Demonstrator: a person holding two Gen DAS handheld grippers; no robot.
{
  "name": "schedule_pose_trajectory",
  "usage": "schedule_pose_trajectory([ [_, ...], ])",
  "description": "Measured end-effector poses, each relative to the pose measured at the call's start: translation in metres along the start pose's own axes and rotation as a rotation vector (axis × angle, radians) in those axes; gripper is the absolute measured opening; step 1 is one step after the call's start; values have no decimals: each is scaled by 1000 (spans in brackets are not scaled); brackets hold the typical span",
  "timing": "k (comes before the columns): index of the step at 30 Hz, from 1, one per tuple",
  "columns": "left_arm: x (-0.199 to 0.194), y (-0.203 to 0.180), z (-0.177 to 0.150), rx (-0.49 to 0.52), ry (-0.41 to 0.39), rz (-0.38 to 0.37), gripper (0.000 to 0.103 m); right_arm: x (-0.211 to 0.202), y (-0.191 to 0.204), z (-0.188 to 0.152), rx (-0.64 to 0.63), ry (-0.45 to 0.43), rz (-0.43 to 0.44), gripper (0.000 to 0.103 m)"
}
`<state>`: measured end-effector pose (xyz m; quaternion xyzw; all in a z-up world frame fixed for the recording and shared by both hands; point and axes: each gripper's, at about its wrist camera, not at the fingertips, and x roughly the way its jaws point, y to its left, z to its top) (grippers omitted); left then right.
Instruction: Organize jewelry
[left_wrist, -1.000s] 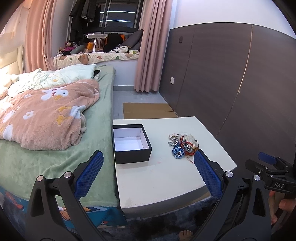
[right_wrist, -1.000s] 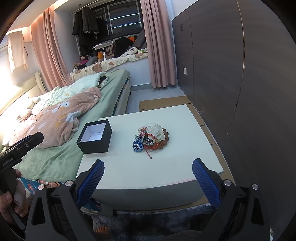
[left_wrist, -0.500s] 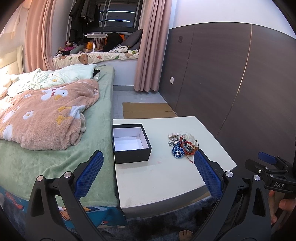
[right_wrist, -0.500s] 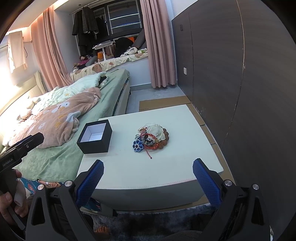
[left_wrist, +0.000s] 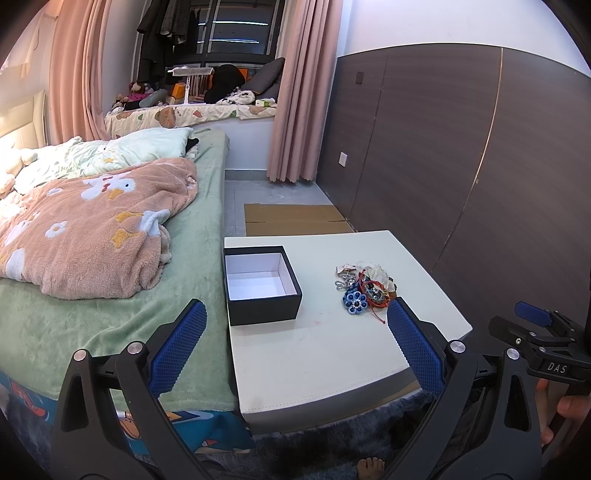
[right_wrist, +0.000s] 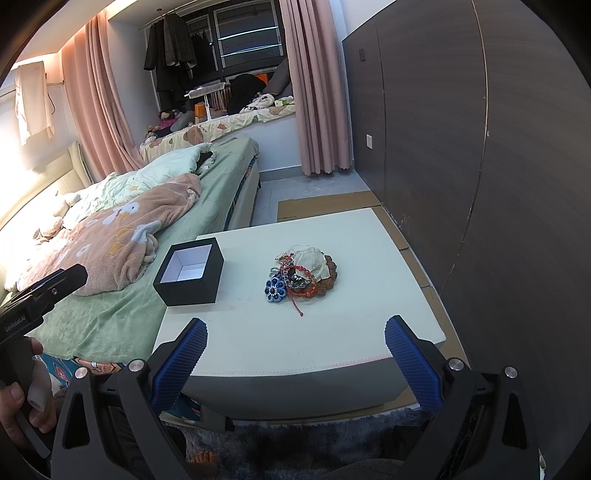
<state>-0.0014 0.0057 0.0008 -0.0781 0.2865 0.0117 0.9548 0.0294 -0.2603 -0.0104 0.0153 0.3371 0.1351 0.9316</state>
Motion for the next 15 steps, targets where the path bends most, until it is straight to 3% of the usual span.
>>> schedule_pose_trajectory([
  [15,0,0,0,0,0,0,98,-1,-1,0,0,0,0,95],
])
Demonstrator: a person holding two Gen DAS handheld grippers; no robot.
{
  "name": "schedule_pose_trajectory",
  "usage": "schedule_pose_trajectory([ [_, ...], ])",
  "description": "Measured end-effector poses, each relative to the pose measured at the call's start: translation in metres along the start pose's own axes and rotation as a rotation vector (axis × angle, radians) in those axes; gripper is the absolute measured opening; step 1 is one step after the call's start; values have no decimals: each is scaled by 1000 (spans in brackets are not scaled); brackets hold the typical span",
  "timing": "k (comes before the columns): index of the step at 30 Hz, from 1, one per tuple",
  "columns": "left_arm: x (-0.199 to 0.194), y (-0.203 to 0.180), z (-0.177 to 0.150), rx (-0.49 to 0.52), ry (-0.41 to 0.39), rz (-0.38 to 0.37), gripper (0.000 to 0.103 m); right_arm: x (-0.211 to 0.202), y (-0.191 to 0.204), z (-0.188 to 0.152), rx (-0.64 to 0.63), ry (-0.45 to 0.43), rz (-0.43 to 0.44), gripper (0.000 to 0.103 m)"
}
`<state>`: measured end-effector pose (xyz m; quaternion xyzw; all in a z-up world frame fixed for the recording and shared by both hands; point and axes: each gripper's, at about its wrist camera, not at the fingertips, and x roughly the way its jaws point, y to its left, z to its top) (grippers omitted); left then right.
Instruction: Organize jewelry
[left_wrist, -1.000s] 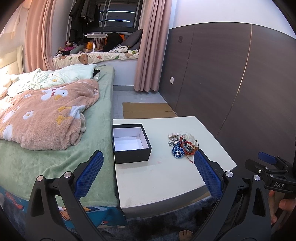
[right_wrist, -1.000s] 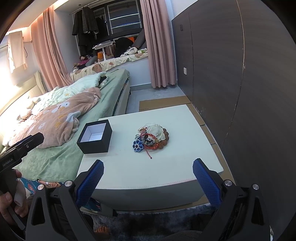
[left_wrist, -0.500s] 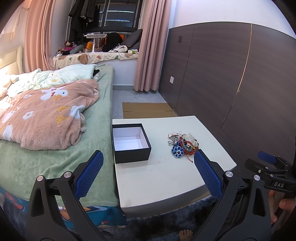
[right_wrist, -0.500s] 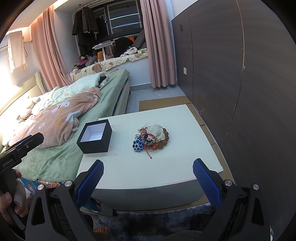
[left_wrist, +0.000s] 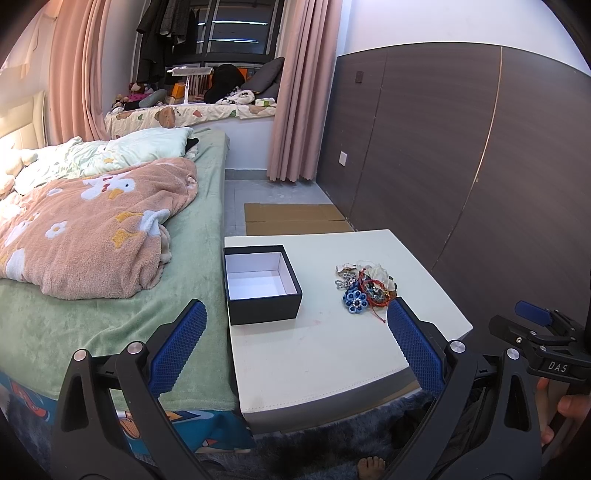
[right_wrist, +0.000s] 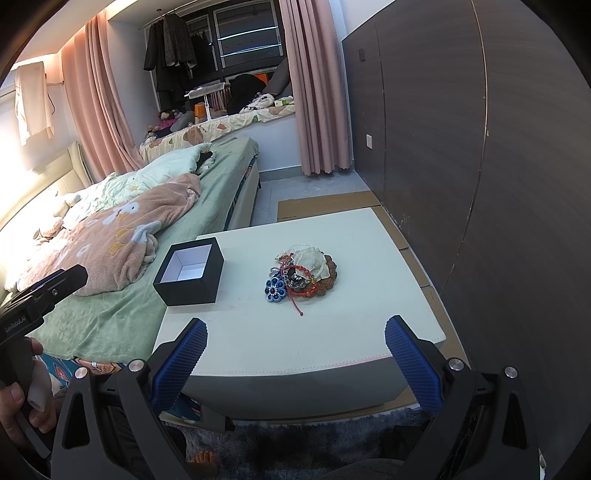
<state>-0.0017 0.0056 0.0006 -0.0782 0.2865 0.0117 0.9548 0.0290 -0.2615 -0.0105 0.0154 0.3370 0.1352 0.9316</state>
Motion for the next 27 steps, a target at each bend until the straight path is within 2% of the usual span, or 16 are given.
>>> schedule_pose_trajectory([
  [5,-5,2,-2,-4,-26,20,98,1,-3,0,20,12,-2,95],
  [7,-4,3,-2,6,-22,-1,98,3,-7,1,28,22,-4,95],
  [9,-2,3,-1,18,-16,14,98,5,-12,3,30,30,-3,95],
  [21,24,-6,15,15,47,-62,98,20,-21,22,77,57,32,94],
  [27,51,-17,25,10,90,-107,97,37,-35,40,133,96,45,84],
])
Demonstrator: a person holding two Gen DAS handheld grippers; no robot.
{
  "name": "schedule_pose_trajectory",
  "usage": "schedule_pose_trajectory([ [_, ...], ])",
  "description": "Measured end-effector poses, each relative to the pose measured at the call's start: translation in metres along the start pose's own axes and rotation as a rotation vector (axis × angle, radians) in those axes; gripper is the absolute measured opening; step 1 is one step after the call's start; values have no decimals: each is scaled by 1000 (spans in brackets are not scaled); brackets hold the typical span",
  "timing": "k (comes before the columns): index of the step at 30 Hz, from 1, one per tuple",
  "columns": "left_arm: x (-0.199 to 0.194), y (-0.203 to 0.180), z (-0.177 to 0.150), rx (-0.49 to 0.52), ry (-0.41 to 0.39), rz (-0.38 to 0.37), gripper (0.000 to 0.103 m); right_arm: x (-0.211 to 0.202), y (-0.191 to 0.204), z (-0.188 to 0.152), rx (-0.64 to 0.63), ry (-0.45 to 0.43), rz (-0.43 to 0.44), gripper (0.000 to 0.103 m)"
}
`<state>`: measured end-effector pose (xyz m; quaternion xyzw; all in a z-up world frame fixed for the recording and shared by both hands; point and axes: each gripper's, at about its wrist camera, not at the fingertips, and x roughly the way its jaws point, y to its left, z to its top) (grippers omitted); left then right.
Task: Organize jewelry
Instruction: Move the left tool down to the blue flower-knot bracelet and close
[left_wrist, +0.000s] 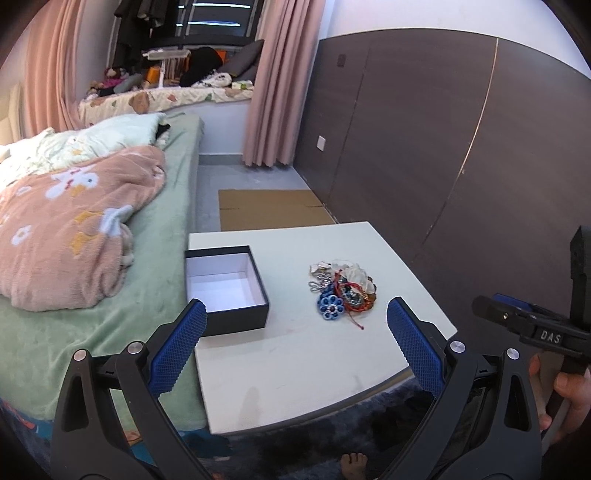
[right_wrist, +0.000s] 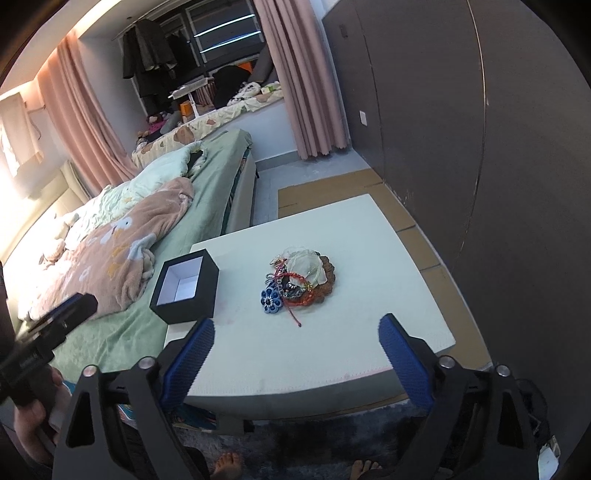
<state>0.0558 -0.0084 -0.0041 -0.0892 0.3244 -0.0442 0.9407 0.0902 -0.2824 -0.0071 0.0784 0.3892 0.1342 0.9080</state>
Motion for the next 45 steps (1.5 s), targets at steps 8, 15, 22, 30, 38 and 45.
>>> schedule_pose_trajectory([
  [8,46,-11,18,6,92,-58,80,35,-14,23,68,58,42,68],
  [15,90,-14,30,6,196,-100,63,78,-24,40,155,129,89,55],
  [22,128,-11,38,-16,281,-121,49,122,-32,46,204,223,102,39],
  [30,172,-13,42,-27,355,-156,41,180,-37,46,229,346,128,38],
  [38,203,0,27,-50,389,-181,38,225,-31,38,199,421,138,30],
  [45,216,5,25,-59,409,-190,38,244,-23,39,175,438,134,26],
])
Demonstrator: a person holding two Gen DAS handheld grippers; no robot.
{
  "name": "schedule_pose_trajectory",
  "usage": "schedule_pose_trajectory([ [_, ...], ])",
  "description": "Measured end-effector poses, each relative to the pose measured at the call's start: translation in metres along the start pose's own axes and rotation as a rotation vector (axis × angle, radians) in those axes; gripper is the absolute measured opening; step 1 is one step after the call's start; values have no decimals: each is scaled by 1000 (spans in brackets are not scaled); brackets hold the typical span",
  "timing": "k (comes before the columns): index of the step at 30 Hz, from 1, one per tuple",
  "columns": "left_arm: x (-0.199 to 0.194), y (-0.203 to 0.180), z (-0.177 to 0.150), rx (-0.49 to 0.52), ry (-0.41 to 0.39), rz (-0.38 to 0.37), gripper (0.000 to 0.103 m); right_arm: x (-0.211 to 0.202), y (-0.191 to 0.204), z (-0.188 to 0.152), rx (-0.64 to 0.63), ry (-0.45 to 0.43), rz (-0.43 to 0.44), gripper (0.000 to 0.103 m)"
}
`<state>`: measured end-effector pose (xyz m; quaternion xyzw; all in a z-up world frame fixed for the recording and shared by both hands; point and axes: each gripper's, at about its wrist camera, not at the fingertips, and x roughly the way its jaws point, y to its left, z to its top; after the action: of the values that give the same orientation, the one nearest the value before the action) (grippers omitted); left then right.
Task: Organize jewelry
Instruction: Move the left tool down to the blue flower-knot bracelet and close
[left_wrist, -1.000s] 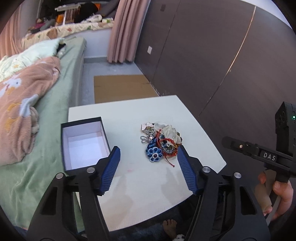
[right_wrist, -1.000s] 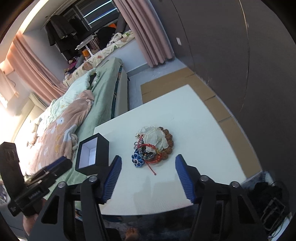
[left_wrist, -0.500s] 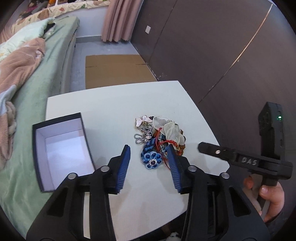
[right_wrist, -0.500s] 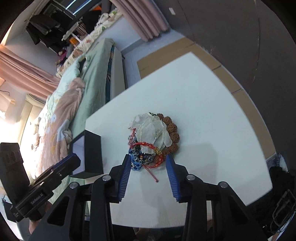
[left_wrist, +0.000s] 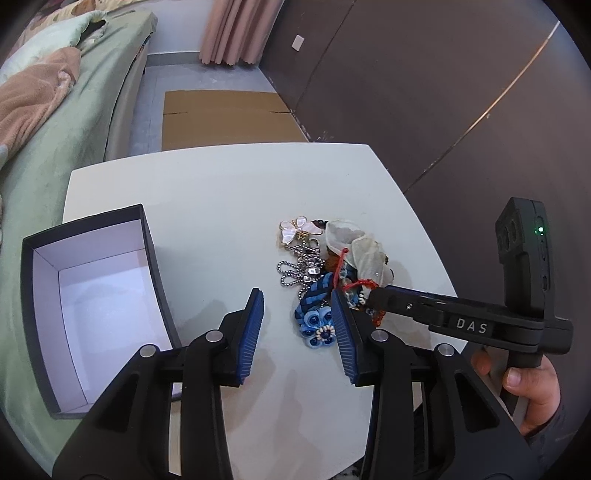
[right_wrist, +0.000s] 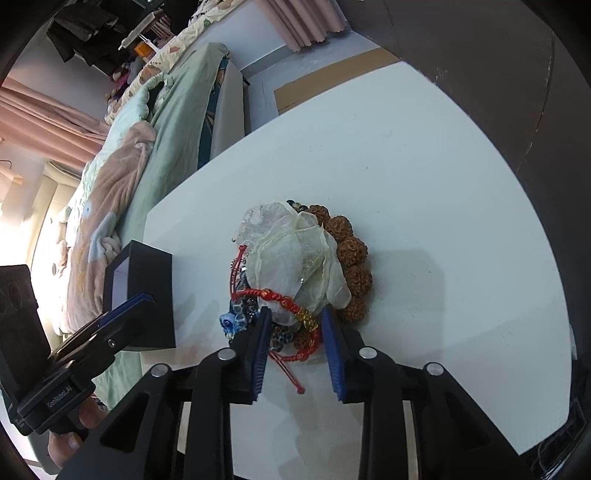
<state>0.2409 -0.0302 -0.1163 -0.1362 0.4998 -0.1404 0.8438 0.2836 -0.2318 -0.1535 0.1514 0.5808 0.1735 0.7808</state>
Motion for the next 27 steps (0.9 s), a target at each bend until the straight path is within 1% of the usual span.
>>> schedule_pose_trajectory([
  [3,4,0,1,1,12,-6,38,2,-6,-1,3,9,9,19],
  [4,5,0,0,5,14,-6,38,2,-8,-1,11,8,19,15],
  [5,6,-1,0,9,17,-6,38,1,-10,-2,16,11,29,9],
  [6,6,-2,0,11,20,-5,38,-1,-12,-3,28,14,53,9],
  [10,9,-5,-4,25,36,-4,38,-10,-19,-9,49,8,104,9],
  [15,15,-16,-13,74,64,6,38,-19,-25,-20,70,-2,120,9],
  [19,22,-27,-22,129,86,26,38,-25,-29,-27,85,-11,104,9],
  [20,25,-29,-24,143,90,36,38,-25,-32,-28,91,-15,76,9],
  [21,27,-31,-25,149,94,41,38,-25,-34,-29,98,-16,58,12],
  [23,31,-32,-26,155,101,52,38,-25,-39,-28,123,-13,23,12],
  [26,36,-36,-28,165,103,69,38,-28,-49,-28,157,-16,14,14],
  [27,38,-38,-28,168,102,67,38,-29,-51,-28,161,-18,13,16],
])
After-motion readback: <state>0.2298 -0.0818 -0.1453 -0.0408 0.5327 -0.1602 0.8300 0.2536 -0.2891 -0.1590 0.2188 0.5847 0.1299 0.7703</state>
